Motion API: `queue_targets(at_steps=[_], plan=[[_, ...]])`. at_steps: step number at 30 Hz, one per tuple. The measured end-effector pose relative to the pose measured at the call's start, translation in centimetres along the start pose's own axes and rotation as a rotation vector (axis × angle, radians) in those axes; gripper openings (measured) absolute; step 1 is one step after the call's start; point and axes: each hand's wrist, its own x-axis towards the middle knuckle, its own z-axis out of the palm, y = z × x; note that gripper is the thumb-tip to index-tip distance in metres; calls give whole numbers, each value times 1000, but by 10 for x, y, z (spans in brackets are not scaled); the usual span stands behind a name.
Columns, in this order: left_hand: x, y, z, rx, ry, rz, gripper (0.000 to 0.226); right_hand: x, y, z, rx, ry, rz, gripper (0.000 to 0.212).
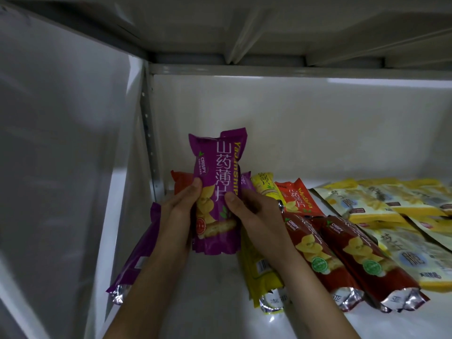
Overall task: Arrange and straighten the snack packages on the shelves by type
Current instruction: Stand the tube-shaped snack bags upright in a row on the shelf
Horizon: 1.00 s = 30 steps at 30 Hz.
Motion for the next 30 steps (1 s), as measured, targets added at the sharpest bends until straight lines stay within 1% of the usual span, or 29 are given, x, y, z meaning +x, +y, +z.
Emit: queue_targets(at_steps=[1, 3, 4, 6, 7, 10, 12, 15, 17, 20, 21, 23, 24, 27, 28, 30], plan=[[-1, 1, 3, -9, 7, -9, 57, 0, 0, -1, -7, 8, -11, 45], [-2, 3, 5, -35, 18, -26, 73, 0, 4, -1, -51, 1, -29, 46], [-1, 3, 3, -43, 19, -32, 78, -1, 4, 1, -76, -12, -34, 41], [-1, 4, 0, -53, 29, -35, 77, -3, 3, 2, -72, -49, -41, 25], [0, 5, -2, -62, 26, -40, 77, -4, 1, 3, -50, -65, -38, 23], [-2, 6, -3, -82, 11, -70, 77, -5, 1, 3, 30, -69, -24, 38], [-5, 6, 0, -70, -8, -79, 69, -4, 0, 4, 54, -6, -29, 41], [-9, 4, 7, -37, -55, -80, 57, 0, 2, 1, 36, 101, -46, 41], [-10, 5, 10, -20, -45, -74, 59, 2, 5, -1, 3, 118, -80, 41], [-7, 7, 9, -16, -4, -65, 65, 3, 7, -2, -71, 115, -113, 47], [-6, 6, 8, -1, 13, -48, 69, 2, 8, -1, -86, 93, -102, 45], [-3, 6, 4, 15, 41, -37, 77, 1, 8, 0, -81, 55, -72, 36], [-2, 6, 3, 4, 45, -48, 77, 0, 8, 0, -69, 43, -57, 33], [-4, 5, 2, 9, 33, -72, 66, -2, 4, 1, -65, 71, -62, 42], [-6, 5, 4, 18, 24, -80, 64, 0, 3, 1, -58, 88, -72, 50], [-7, 4, 8, 41, 3, -83, 63, 2, 4, 0, -74, 110, -102, 76]])
